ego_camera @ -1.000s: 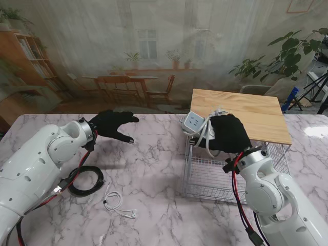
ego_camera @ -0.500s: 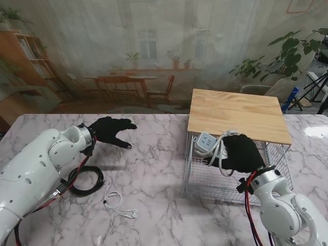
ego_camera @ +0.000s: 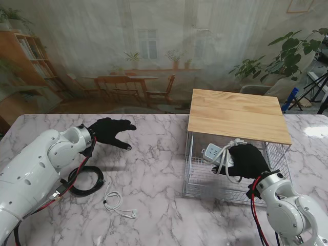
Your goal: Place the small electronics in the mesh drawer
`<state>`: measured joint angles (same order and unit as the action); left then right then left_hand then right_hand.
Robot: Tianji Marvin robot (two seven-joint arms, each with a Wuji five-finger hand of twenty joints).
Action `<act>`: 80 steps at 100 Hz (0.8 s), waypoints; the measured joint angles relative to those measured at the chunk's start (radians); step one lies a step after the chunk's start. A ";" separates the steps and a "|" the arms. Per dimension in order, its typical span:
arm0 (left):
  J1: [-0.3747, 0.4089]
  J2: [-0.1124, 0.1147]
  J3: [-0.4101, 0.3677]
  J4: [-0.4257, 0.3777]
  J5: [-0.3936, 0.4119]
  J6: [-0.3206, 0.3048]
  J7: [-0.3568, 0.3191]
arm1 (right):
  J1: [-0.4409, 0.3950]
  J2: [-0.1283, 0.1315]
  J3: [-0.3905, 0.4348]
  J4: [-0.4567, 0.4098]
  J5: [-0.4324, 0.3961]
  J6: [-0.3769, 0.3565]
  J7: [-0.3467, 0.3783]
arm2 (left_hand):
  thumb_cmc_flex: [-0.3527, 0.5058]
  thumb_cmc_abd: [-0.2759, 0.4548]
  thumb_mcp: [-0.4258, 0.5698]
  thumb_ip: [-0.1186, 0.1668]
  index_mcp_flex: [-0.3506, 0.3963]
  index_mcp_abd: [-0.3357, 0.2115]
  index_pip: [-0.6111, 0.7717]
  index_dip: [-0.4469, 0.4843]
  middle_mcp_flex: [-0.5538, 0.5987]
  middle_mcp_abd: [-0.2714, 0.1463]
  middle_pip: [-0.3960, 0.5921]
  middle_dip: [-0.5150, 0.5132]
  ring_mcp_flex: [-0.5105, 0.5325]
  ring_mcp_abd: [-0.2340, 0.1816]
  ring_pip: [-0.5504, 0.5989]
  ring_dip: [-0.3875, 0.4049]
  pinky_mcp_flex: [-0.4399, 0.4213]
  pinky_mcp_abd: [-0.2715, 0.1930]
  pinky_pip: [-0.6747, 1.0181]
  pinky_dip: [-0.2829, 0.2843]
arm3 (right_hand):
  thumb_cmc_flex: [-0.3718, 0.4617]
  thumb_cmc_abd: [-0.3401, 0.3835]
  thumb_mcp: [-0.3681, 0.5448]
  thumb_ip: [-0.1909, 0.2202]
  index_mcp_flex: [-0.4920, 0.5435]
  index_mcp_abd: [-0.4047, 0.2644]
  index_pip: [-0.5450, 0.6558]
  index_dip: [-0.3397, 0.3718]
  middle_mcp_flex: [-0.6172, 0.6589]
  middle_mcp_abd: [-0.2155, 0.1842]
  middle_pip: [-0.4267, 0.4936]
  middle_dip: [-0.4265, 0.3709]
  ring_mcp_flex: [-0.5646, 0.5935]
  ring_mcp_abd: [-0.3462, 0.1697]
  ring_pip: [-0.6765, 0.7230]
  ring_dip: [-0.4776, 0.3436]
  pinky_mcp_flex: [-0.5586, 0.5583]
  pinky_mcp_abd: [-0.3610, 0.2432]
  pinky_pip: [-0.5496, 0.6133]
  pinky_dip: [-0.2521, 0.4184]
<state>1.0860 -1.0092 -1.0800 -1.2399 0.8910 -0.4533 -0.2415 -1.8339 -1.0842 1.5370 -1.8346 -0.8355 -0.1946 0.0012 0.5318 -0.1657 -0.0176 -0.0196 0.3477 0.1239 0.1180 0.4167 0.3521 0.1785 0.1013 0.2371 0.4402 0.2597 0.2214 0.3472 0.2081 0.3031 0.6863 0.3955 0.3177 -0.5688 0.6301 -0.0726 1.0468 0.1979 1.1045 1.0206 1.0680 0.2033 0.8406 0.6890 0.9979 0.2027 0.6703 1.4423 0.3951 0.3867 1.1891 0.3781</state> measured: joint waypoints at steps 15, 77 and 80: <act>0.000 0.000 0.000 0.000 0.000 0.000 -0.003 | 0.033 0.008 -0.019 0.054 0.001 -0.006 0.013 | 0.000 0.011 0.000 0.000 0.000 0.000 0.000 0.000 0.000 0.000 0.000 0.000 0.000 -0.001 0.000 0.000 -0.002 0.000 0.000 0.001 | 0.000 0.000 0.000 0.000 0.000 0.000 0.000 0.000 0.000 0.000 0.000 0.000 0.000 0.000 0.000 0.000 0.000 0.000 -0.002 0.000; -0.005 0.001 0.008 0.007 0.000 0.004 -0.004 | 0.164 0.027 -0.096 0.229 -0.054 -0.024 0.059 | 0.000 0.026 0.000 0.000 0.011 0.000 0.001 0.000 0.000 -0.001 0.000 0.000 0.000 -0.003 0.000 0.001 -0.010 0.000 0.000 0.012 | 0.000 0.000 0.000 0.000 -0.001 0.000 0.000 0.000 -0.003 0.000 0.000 0.000 -0.017 -0.002 0.000 0.000 0.000 -0.005 -0.012 -0.006; -0.006 0.001 0.010 0.009 -0.001 0.004 -0.004 | 0.174 0.029 -0.101 0.240 -0.061 -0.023 0.061 | 0.000 0.026 0.000 0.000 0.011 0.000 0.001 0.000 0.000 -0.001 0.000 0.000 0.000 -0.003 0.000 0.001 -0.010 0.000 0.000 0.012 | 0.000 0.000 0.000 0.000 -0.001 0.000 0.000 0.000 -0.003 0.000 0.000 0.000 -0.018 -0.002 0.000 0.000 0.000 -0.005 -0.012 -0.008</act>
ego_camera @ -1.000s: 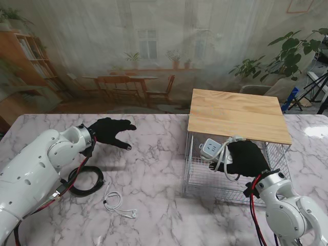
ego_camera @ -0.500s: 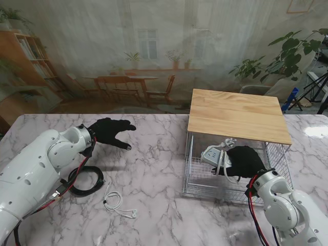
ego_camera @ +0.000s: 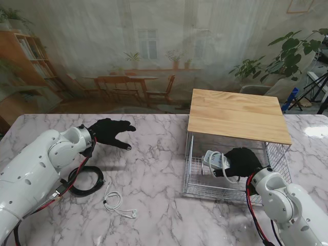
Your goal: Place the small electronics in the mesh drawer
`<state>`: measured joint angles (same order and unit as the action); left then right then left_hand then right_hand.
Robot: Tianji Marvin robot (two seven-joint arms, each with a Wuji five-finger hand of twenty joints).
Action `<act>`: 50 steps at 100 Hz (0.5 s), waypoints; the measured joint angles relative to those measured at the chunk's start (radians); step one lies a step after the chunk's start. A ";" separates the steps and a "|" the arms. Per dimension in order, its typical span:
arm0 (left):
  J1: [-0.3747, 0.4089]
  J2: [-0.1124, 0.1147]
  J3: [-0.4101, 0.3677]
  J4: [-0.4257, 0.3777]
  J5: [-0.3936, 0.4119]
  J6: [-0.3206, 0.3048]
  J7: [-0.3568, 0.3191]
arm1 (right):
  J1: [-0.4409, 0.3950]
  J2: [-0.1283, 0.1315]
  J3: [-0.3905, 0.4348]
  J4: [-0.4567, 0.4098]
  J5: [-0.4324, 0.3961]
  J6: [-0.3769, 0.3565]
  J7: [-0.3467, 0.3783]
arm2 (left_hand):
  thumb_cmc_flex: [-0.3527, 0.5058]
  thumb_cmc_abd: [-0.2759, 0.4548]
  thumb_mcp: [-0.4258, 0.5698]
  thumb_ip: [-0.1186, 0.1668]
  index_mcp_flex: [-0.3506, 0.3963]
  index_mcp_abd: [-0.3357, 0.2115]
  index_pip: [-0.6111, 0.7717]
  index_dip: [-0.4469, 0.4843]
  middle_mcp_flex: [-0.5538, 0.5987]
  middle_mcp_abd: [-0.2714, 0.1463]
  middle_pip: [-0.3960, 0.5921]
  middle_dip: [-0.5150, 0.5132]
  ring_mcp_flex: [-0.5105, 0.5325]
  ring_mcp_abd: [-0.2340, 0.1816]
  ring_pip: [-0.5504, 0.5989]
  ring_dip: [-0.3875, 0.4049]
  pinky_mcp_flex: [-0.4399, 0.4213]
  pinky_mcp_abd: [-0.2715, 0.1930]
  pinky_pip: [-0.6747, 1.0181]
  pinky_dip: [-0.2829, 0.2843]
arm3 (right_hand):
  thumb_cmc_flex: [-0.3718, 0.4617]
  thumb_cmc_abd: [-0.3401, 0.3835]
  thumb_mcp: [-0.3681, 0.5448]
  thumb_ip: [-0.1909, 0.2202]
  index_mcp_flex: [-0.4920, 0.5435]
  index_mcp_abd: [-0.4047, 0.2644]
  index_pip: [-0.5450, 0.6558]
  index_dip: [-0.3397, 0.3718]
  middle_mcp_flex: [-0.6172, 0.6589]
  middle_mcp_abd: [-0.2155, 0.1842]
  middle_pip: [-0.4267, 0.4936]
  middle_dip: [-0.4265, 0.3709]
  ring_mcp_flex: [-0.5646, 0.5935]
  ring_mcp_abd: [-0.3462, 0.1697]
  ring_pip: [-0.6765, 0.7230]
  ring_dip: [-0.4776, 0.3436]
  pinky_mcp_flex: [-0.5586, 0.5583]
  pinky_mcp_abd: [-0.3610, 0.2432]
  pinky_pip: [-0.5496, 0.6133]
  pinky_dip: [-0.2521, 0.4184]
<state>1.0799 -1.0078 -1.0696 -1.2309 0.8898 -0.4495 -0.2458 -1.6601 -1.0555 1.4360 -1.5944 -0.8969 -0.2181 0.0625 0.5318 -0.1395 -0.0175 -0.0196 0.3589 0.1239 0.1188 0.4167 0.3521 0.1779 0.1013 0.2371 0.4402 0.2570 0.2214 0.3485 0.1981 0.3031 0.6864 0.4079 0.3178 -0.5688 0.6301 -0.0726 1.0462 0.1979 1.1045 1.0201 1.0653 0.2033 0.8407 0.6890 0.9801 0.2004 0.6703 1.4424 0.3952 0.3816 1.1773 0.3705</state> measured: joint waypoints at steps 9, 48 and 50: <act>-0.006 0.000 0.009 0.006 -0.005 0.000 0.002 | 0.034 0.006 -0.017 0.039 -0.061 -0.005 0.001 | 0.000 0.000 0.000 0.000 0.000 0.000 0.000 0.000 0.000 0.000 0.000 0.000 0.000 0.000 0.000 0.008 0.000 0.000 0.000 0.000 | 0.000 0.000 0.000 0.000 0.000 0.000 0.000 0.000 0.000 0.000 0.000 0.000 -0.001 -0.001 0.000 0.000 0.000 -0.001 -0.002 -0.003; -0.014 0.000 0.017 0.015 -0.003 -0.001 0.008 | 0.124 0.031 -0.060 0.117 -0.177 -0.035 0.036 | 0.000 0.001 0.000 0.000 0.000 0.000 0.000 0.000 0.000 -0.005 0.000 0.000 0.000 -0.001 0.000 0.008 -0.002 0.000 0.000 0.000 | 0.000 0.001 0.000 0.000 -0.002 0.000 0.000 -0.002 -0.016 -0.002 0.000 -0.001 -0.021 -0.008 -0.005 0.000 -0.003 -0.023 -0.021 -0.004; -0.014 0.000 0.017 0.015 -0.003 -0.001 0.008 | 0.126 0.032 -0.061 0.119 -0.187 -0.036 0.034 | 0.000 0.001 0.000 0.000 0.000 0.000 0.000 0.000 0.000 -0.005 0.000 0.000 0.000 -0.001 0.000 0.008 -0.002 0.000 0.000 0.000 | 0.000 0.004 0.000 0.000 -0.011 0.000 0.000 -0.002 -0.024 -0.005 0.000 -0.002 -0.022 -0.012 -0.006 0.000 -0.003 -0.024 -0.021 -0.004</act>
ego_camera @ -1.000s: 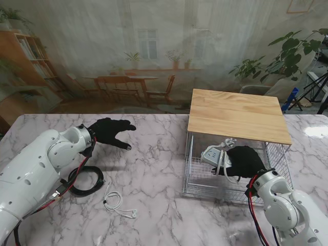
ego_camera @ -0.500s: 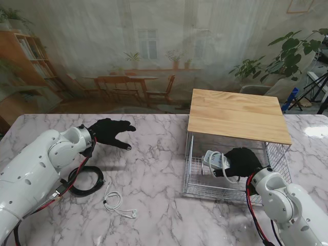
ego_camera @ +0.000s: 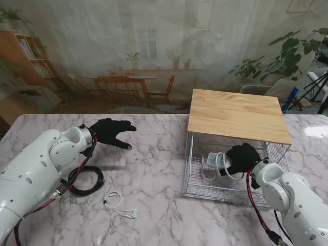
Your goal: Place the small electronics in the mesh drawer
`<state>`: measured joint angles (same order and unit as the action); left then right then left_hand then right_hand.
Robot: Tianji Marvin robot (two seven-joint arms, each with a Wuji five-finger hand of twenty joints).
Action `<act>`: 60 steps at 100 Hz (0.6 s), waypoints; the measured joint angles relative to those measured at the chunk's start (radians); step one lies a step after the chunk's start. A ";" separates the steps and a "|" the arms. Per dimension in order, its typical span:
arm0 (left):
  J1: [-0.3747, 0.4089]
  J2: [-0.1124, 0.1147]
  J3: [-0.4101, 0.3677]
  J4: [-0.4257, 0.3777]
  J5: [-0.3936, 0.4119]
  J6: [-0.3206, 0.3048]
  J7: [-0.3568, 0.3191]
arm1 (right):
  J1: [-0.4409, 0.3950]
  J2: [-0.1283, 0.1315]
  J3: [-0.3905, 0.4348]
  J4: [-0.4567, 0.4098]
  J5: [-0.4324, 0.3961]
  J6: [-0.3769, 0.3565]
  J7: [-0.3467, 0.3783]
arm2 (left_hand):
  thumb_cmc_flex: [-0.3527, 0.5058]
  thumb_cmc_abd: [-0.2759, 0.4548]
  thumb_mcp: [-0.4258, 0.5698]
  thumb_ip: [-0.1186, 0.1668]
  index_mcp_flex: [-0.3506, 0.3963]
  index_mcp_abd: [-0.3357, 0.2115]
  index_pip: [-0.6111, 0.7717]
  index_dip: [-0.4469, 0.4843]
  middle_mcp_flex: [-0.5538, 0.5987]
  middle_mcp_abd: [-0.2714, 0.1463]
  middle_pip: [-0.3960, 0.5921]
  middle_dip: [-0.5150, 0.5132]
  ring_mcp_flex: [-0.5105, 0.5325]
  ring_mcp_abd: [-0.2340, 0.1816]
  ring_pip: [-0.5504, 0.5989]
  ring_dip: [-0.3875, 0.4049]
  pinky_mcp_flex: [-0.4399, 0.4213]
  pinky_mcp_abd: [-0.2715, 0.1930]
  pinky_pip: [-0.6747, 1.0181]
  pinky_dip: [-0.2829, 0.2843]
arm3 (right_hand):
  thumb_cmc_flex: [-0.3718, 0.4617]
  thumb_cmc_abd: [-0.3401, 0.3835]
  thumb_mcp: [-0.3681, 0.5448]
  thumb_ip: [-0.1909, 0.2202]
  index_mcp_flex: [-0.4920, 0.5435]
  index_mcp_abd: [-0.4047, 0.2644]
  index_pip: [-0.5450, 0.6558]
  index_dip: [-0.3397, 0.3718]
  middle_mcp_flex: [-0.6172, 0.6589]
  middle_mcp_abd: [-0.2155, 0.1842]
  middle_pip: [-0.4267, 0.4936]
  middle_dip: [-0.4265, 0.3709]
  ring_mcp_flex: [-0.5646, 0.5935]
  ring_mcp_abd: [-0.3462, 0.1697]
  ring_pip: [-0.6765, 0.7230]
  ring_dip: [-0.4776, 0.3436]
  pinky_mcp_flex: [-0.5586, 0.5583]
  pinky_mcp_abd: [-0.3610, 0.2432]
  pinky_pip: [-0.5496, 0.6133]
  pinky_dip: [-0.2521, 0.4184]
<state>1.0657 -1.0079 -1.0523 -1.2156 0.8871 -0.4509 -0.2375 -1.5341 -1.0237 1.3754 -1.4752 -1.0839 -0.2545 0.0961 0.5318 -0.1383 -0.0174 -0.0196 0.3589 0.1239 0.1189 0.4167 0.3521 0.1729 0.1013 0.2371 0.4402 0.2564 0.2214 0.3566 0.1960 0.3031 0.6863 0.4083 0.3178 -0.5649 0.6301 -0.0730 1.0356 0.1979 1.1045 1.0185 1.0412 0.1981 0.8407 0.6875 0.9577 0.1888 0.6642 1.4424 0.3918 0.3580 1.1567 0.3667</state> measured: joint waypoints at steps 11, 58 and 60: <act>0.001 0.000 -0.002 0.000 0.002 0.000 0.000 | 0.003 0.004 0.000 0.006 -0.057 -0.010 -0.017 | 0.000 0.011 0.000 0.000 0.000 0.000 0.000 0.000 0.000 -0.001 0.000 0.000 0.000 0.000 0.000 0.000 0.000 0.000 0.000 0.000 | 0.000 0.005 -0.002 -0.002 -0.012 -0.005 0.000 -0.012 -0.015 -0.008 0.000 -0.004 -0.024 -0.010 -0.001 -0.006 -0.009 -0.002 -0.002 0.000; -0.004 0.000 0.007 0.007 0.002 -0.002 0.004 | 0.022 0.027 -0.024 0.039 -0.192 0.010 -0.034 | 0.012 0.011 0.000 0.000 0.000 0.000 0.000 0.000 0.000 -0.004 0.000 0.000 0.000 -0.004 0.000 0.000 -0.009 0.000 0.000 0.000 | 0.028 0.075 -0.042 -0.057 -0.294 -0.147 -0.085 -0.457 -0.241 -0.123 -0.071 -0.143 -0.195 -0.068 -0.047 -0.032 -0.071 -0.049 -0.026 0.000; -0.004 0.000 0.007 0.007 0.002 -0.002 0.004 | 0.023 0.027 -0.025 0.042 -0.197 0.011 -0.036 | 0.012 0.011 0.000 0.000 0.000 0.000 0.000 0.000 0.000 -0.004 0.000 0.000 0.000 -0.004 0.000 0.000 -0.009 0.000 0.000 0.000 | 0.028 0.078 -0.042 -0.058 -0.302 -0.147 -0.096 -0.477 -0.260 -0.123 -0.082 -0.151 -0.200 -0.069 -0.051 -0.040 -0.077 -0.049 -0.031 0.000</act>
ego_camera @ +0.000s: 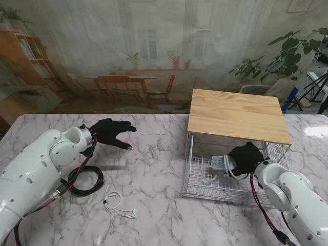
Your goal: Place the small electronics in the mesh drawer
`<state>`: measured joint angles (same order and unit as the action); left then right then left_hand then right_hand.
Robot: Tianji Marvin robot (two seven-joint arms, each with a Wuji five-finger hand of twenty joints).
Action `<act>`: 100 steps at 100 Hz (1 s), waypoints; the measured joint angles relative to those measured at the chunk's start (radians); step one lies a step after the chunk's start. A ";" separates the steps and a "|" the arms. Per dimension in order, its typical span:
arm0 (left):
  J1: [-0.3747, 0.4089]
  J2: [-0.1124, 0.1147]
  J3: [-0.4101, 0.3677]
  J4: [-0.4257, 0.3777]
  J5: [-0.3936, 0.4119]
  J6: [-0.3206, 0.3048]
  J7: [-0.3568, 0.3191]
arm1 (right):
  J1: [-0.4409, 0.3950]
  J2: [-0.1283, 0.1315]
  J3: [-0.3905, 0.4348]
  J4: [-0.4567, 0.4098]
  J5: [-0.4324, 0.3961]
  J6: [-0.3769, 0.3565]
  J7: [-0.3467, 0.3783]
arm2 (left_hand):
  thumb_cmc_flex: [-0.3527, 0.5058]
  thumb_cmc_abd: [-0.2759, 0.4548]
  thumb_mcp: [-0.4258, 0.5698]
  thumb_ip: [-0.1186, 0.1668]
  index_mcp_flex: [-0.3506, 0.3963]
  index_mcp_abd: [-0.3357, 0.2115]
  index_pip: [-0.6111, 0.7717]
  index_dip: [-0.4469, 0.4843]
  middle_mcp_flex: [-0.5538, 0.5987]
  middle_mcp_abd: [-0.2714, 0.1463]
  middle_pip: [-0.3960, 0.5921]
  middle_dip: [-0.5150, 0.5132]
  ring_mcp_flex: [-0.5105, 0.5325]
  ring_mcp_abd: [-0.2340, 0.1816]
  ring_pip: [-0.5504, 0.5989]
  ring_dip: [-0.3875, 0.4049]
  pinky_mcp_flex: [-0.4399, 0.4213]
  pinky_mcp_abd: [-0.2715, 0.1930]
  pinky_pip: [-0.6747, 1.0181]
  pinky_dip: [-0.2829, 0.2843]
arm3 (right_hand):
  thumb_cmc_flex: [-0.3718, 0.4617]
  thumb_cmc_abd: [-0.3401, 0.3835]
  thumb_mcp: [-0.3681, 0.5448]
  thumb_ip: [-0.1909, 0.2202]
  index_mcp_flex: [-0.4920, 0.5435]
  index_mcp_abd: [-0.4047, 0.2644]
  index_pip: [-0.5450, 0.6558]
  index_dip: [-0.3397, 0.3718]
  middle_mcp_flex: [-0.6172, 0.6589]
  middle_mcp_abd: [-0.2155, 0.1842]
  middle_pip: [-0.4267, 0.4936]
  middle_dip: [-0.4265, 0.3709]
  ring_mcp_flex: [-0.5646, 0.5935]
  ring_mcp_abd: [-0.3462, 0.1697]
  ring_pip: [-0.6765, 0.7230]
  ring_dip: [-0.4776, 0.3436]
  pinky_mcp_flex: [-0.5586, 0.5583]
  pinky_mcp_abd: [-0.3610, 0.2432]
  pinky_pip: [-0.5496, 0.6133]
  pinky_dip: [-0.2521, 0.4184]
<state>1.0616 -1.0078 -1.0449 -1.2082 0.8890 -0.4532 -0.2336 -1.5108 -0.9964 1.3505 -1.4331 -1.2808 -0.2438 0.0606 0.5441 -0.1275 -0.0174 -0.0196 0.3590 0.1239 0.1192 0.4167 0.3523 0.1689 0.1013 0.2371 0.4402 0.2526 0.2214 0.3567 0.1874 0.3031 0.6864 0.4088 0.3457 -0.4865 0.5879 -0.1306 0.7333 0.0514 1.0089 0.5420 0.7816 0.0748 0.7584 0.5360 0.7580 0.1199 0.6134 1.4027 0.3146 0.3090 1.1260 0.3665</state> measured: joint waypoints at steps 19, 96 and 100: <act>-0.002 0.000 0.002 0.002 0.000 -0.001 0.000 | 0.008 0.004 -0.009 0.014 -0.015 0.018 0.002 | 0.000 0.000 0.000 0.000 0.000 0.000 0.000 0.000 0.000 0.000 0.000 0.000 0.000 0.000 0.000 0.000 -0.001 0.000 0.000 0.001 | -0.039 0.042 0.028 0.001 -0.122 -0.007 -0.285 -0.011 -0.180 0.001 -0.109 -0.151 -0.092 0.033 -0.201 -0.138 -0.035 0.000 -0.018 0.000; -0.004 0.000 0.005 0.005 0.001 -0.001 0.005 | 0.011 0.006 -0.006 -0.009 0.063 0.019 0.115 | 0.000 0.000 0.000 0.000 0.000 0.000 0.000 0.000 0.000 0.000 0.000 0.000 0.000 -0.005 0.000 0.000 -0.002 0.000 0.000 0.001 | -0.164 -0.124 0.497 0.204 -0.524 0.129 -0.614 -0.116 -0.537 0.086 -0.285 -0.280 -0.358 0.131 -0.339 -0.271 -0.190 0.027 -0.176 -0.034; -0.004 0.000 0.005 0.005 0.001 -0.001 0.005 | 0.013 0.005 -0.007 -0.010 0.069 0.022 0.132 | 0.013 0.000 0.000 0.000 0.000 0.000 0.000 0.000 0.000 0.000 0.000 0.000 0.000 -0.006 0.000 0.000 -0.002 0.000 0.000 0.001 | -0.198 -0.028 0.384 0.197 -0.537 0.138 -0.629 -0.115 -0.537 0.085 -0.285 -0.280 -0.362 0.130 -0.340 -0.272 -0.197 0.033 -0.184 -0.034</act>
<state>1.0577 -1.0080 -1.0399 -1.2031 0.8896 -0.4546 -0.2285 -1.4976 -0.9912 1.3431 -1.4431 -1.2119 -0.2222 0.1928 0.5569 -0.1271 -0.0173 -0.0196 0.3590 0.1238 0.1192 0.4167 0.3523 0.1685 0.1013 0.2371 0.4402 0.2469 0.2212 0.3568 0.1856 0.3031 0.6864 0.4097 0.1475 -0.5147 0.9719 0.0668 0.1961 0.1893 0.3799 0.4273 0.2443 0.1598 0.4736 0.2560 0.3961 0.2501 0.2738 1.1310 0.1176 0.3419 0.9418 0.3321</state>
